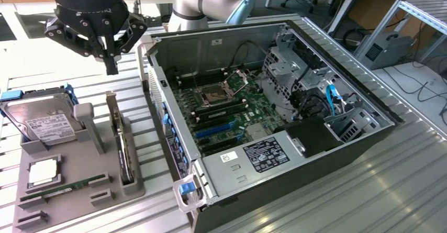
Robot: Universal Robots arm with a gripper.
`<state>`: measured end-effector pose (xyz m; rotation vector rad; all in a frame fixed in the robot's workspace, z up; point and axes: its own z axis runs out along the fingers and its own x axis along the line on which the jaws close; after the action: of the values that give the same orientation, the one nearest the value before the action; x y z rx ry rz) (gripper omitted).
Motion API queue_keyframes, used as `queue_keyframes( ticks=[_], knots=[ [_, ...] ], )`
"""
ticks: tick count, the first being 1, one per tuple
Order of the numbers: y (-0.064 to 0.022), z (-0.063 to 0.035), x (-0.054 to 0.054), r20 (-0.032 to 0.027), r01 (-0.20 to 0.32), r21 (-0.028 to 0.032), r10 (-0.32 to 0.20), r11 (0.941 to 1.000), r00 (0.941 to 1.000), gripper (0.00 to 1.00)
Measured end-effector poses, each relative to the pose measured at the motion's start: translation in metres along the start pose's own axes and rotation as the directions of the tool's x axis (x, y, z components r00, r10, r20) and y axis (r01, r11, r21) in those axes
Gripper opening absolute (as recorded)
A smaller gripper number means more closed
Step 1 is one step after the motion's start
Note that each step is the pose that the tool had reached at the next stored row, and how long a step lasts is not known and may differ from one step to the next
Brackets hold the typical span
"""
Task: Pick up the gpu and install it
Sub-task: 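Reach for the gpu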
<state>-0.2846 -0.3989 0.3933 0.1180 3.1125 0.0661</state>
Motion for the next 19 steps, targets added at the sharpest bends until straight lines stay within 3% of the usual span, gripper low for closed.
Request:
queue_keyframes(
  ticks=[19],
  knots=[
    [-0.0010, -0.0004, 0.013, 0.0000, 0.000, 0.0000, 0.000, 1.0000, 1.0000, 0.11]
  ],
)
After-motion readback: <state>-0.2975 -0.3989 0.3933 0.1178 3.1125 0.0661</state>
